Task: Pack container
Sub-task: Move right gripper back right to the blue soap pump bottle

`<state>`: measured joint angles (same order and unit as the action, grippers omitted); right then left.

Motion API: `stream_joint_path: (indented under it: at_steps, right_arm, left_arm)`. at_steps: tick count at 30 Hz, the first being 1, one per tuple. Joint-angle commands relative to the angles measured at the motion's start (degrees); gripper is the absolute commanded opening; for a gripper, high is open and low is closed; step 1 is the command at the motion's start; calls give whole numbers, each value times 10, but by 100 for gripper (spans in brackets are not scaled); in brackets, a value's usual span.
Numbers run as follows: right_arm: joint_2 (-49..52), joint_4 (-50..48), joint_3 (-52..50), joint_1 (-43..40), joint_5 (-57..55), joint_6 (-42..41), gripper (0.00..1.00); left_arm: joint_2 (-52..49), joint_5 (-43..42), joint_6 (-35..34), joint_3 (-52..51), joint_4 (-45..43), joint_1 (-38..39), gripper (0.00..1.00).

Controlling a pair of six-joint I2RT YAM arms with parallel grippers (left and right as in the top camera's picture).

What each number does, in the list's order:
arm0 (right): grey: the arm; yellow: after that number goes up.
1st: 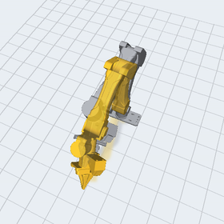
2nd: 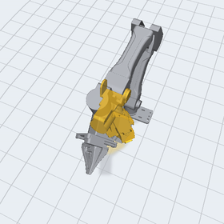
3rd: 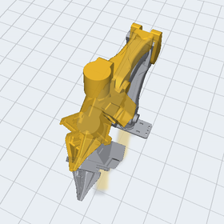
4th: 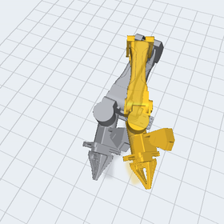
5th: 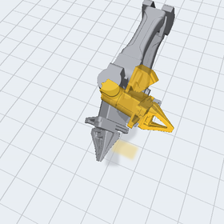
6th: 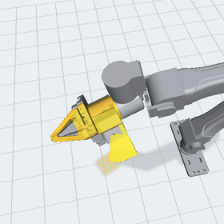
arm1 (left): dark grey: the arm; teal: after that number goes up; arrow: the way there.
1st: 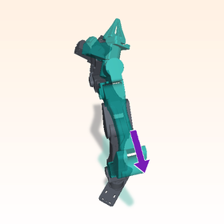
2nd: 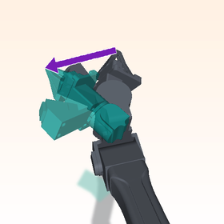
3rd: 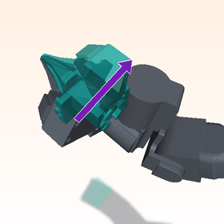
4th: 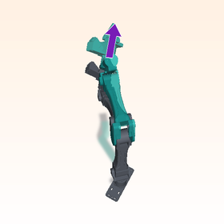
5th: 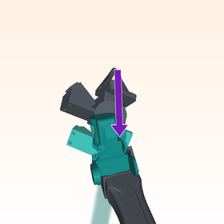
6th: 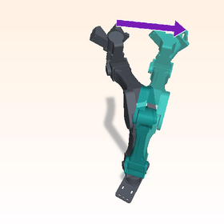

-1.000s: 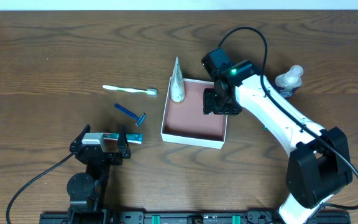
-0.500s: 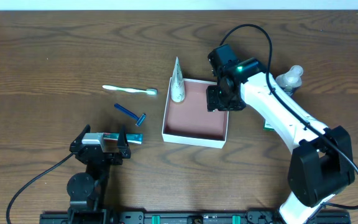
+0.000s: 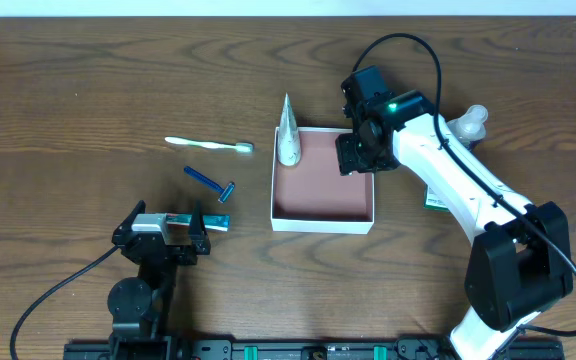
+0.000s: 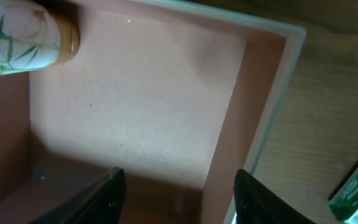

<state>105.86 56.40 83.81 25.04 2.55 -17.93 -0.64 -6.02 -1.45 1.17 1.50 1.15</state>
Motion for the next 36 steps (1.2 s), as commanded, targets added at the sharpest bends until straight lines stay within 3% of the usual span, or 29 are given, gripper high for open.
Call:
stream_joint_path:
  at_steps: [1,6,12,16,27,36]
  right_arm:
    - [2,-2,3,-11,-3,24,58]
    - [1,33,65,-11,21,21,59]
    - [1,136,208,-35,0,21,61]
    - [1,182,272,-85,-32,21,70]
    - [2,192,274,-259,-36,25,76]
    - [5,133,264,-304,-61,140,78]
  left_arm:
    - [0,-10,3,-9,19,-1,98]
    - [0,-10,3,-9,19,-1,98]
    - [0,-10,3,-9,19,-1,98]
    - [0,-10,3,-9,19,-1,98]
    - [0,-10,3,-9,19,-1,98]
    - [0,-10,3,-9,19,-1,98]
